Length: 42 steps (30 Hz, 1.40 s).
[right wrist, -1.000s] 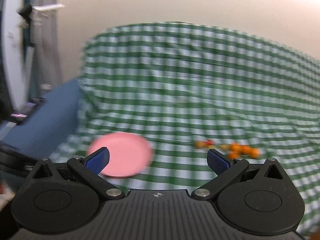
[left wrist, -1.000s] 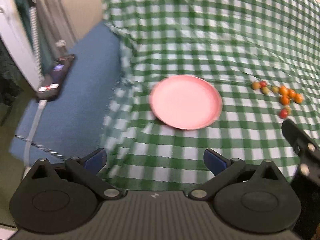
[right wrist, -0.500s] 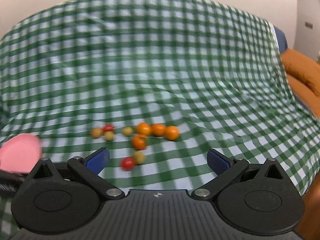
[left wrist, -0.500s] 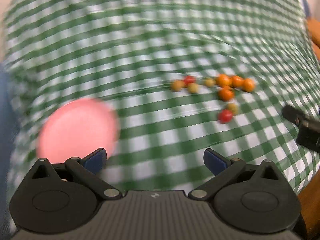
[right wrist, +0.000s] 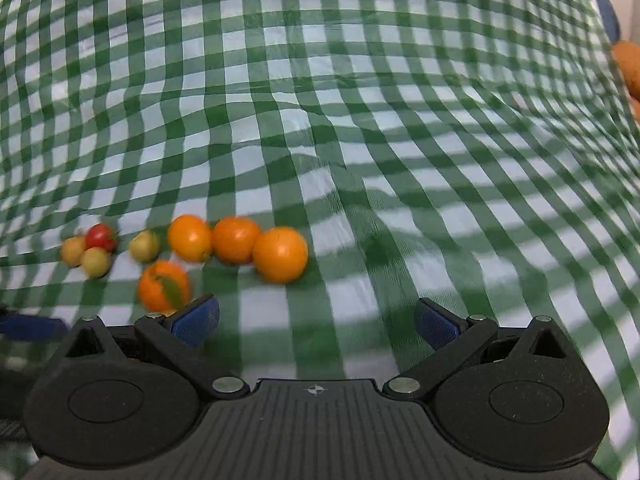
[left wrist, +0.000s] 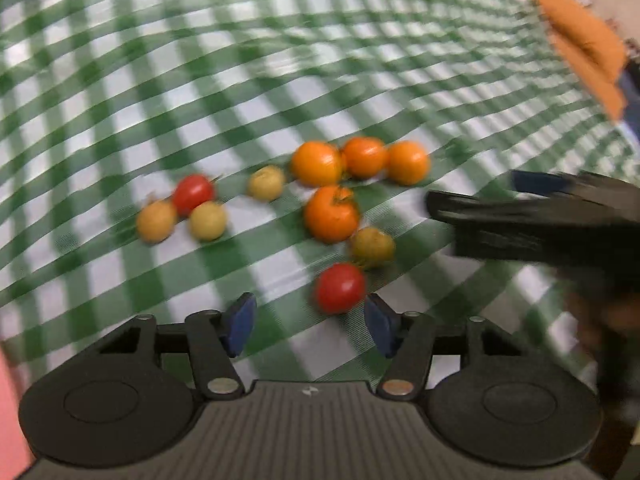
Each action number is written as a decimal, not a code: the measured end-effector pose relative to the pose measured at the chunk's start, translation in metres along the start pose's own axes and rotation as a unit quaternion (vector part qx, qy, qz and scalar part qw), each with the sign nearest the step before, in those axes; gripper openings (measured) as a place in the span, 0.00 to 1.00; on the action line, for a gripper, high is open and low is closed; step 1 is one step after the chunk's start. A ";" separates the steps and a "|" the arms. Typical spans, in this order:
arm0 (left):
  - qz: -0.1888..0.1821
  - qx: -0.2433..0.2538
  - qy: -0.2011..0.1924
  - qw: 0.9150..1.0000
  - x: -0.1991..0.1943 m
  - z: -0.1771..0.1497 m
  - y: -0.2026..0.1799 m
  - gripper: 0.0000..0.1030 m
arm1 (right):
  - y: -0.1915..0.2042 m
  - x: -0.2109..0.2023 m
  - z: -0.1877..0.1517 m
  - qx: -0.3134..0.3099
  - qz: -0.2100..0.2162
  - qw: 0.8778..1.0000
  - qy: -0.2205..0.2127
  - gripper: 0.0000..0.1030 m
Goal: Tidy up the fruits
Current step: 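Grasp the red cherry tomato with the left tool while the right tool grasps a small orange, then carry the red tomato and small orange over the pink plate with both tools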
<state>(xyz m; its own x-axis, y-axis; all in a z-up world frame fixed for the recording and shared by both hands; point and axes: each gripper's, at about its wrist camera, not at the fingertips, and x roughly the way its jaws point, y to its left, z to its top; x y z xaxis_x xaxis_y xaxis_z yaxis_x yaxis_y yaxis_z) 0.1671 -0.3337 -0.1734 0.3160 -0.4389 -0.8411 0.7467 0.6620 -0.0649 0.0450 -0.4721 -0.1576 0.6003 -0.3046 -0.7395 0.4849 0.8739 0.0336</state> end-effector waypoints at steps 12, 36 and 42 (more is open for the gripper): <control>-0.041 -0.046 -0.028 0.998 0.019 0.005 0.009 0.30 | 0.016 0.039 0.006 -0.083 0.013 0.996 -0.026 0.66; 0.115 -0.178 -0.054 0.976 -0.208 -0.149 0.112 0.30 | 0.181 -0.162 -0.048 -0.065 0.168 0.982 -0.049 0.37; 0.124 -0.201 -0.079 0.969 -0.259 -0.184 0.131 0.30 | 0.237 -0.193 -0.062 -0.094 0.190 0.977 -0.023 0.37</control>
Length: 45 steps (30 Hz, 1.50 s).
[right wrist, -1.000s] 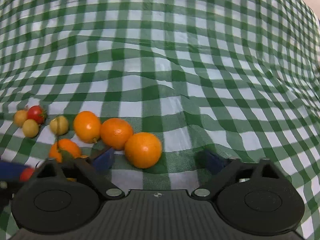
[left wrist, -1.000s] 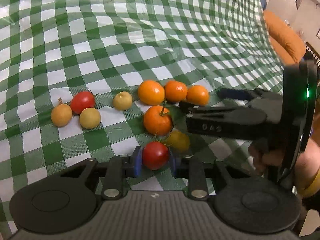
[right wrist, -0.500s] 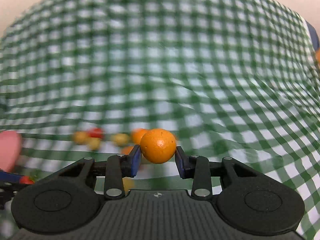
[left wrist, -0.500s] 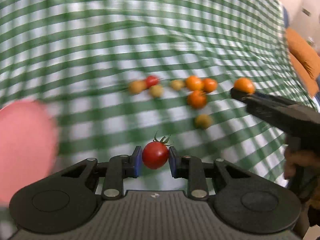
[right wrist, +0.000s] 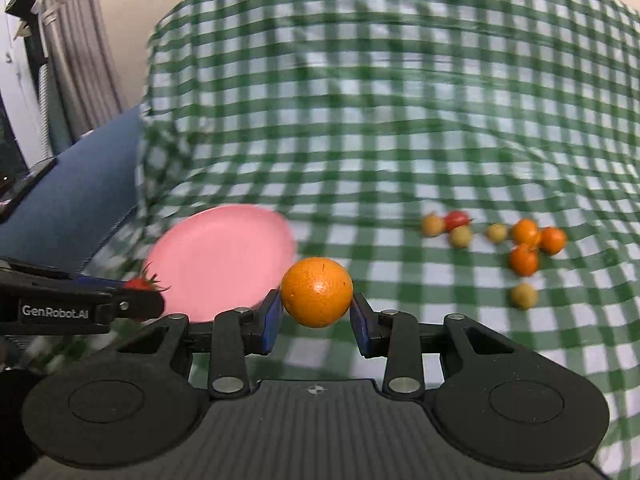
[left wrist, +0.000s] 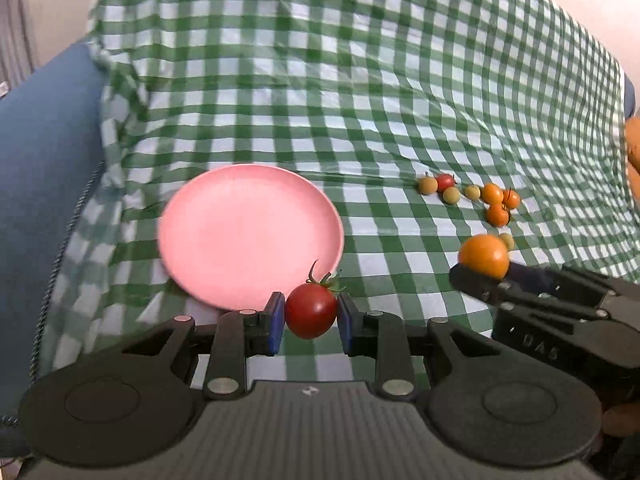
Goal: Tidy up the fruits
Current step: 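Carry the red tomato and small orange over the pink plate with both tools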
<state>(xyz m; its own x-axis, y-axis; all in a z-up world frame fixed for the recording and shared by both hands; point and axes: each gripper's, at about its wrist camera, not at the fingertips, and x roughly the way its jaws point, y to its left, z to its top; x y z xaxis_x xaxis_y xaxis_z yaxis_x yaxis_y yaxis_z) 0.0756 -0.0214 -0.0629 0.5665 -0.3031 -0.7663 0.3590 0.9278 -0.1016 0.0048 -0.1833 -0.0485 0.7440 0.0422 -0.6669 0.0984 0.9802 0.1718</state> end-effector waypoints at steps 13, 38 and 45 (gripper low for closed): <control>0.002 -0.027 -0.046 0.999 -0.059 -0.020 0.023 0.30 | 0.052 -0.049 0.001 -0.018 -0.004 1.000 -0.023 0.37; -0.010 -0.033 -0.052 0.998 -0.077 -0.034 0.030 0.30 | 0.068 -0.070 -0.018 -0.038 0.004 0.999 -0.020 0.37; -0.005 -0.041 -0.040 0.998 -0.068 -0.034 0.034 0.30 | 0.065 -0.062 -0.022 -0.038 0.007 0.999 -0.006 0.37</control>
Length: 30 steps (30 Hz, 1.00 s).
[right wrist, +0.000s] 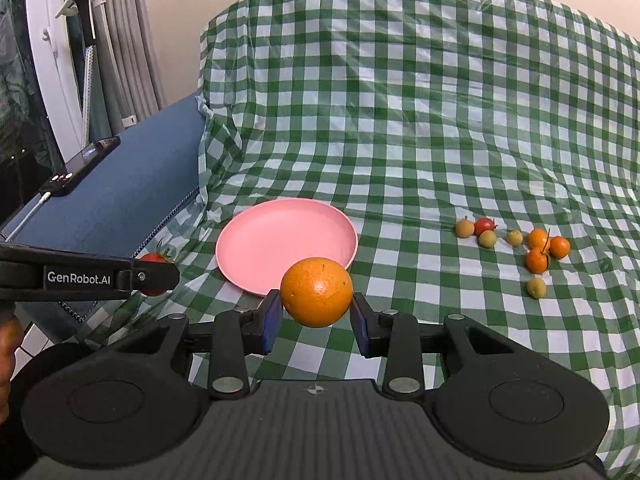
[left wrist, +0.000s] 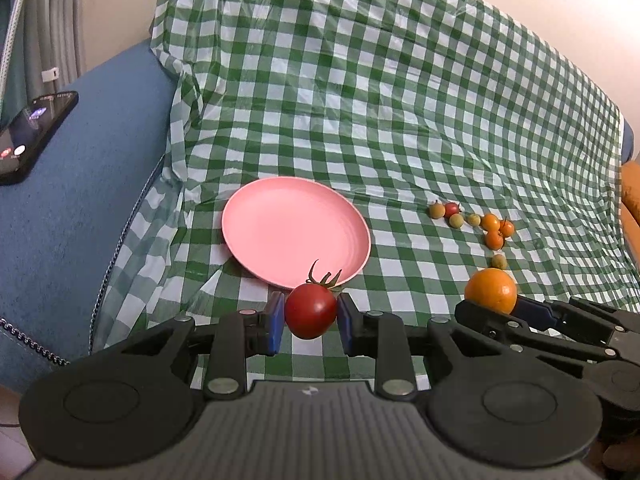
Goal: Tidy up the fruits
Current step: 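Carry the red tomato and small orange over the pink plate with both tools, then lower both fruits onto the pink plate and open both tools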
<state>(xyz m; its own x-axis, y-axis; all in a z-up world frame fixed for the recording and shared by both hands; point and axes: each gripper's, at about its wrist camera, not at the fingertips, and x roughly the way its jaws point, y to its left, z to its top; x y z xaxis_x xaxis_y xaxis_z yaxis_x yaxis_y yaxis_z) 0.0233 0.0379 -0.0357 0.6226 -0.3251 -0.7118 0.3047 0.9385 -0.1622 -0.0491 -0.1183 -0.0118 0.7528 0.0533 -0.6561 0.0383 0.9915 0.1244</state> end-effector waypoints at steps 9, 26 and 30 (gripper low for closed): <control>0.011 -0.009 0.012 1.000 0.018 0.005 0.008 0.30 | -0.003 0.015 -0.003 -0.003 -0.001 1.000 0.015 0.37; 0.031 -0.018 0.043 0.998 0.133 0.066 0.024 0.30 | 0.003 0.133 0.021 -0.041 0.005 0.998 0.041 0.37; 0.036 -0.018 0.055 0.998 0.162 0.073 0.027 0.30 | 0.002 0.164 0.021 -0.047 0.004 0.998 0.049 0.37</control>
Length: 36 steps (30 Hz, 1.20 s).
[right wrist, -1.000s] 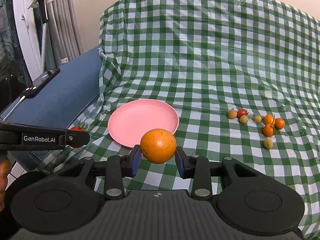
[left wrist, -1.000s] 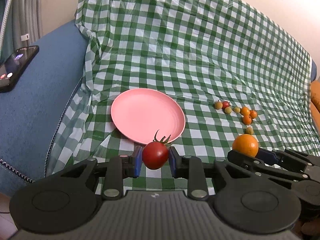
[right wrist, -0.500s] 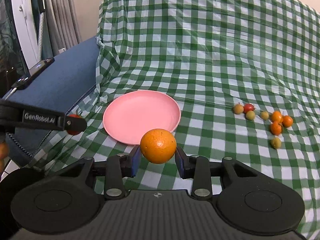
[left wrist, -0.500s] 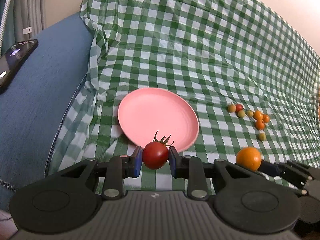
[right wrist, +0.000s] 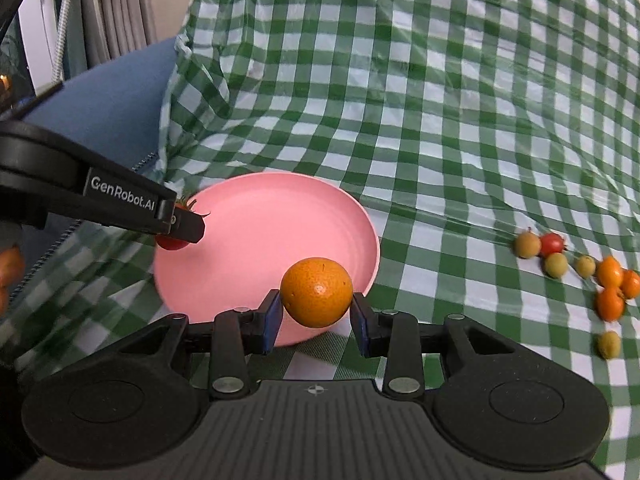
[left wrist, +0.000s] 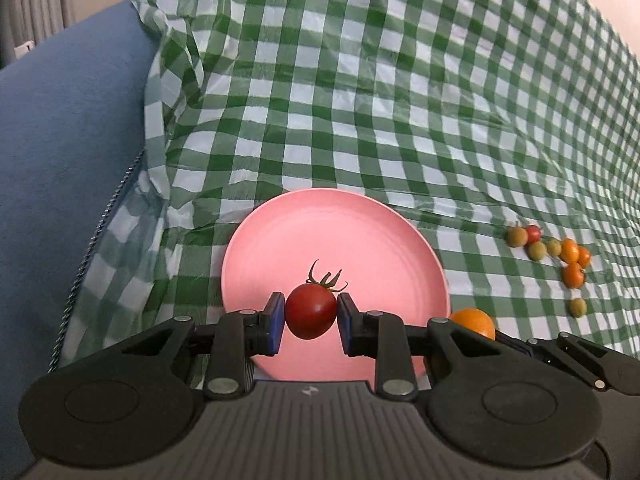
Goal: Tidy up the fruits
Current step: 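Lower both fruits onto the pink plate and open both tools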
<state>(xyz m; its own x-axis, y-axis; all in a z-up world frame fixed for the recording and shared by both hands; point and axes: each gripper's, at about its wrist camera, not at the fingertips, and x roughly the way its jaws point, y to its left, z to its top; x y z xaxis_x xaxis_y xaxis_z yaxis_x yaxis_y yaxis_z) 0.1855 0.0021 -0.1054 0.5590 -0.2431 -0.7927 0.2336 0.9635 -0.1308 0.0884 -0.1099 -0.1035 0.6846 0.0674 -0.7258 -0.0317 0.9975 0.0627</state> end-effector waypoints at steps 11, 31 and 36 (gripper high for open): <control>0.016 0.007 0.013 1.000 0.039 0.005 0.009 0.48 | -0.007 0.031 0.009 0.003 -0.001 1.000 -0.007 0.65; -0.003 -0.095 0.060 0.994 0.036 -0.024 0.049 0.14 | -0.026 0.044 -0.010 0.170 0.050 0.981 0.075 0.25; 0.015 -0.091 0.068 0.993 0.030 -0.032 0.045 0.13 | -0.026 0.040 -0.011 0.167 0.046 0.981 0.087 0.22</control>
<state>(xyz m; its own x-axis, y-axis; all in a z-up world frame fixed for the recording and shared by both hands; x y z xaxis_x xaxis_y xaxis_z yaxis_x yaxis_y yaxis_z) 0.1876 0.0413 -0.1539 0.4479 -0.2084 -0.8695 0.0638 0.9774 -0.2015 0.1088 -0.1330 -0.1416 0.5545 0.1873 -0.8109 0.1732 0.9270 0.3325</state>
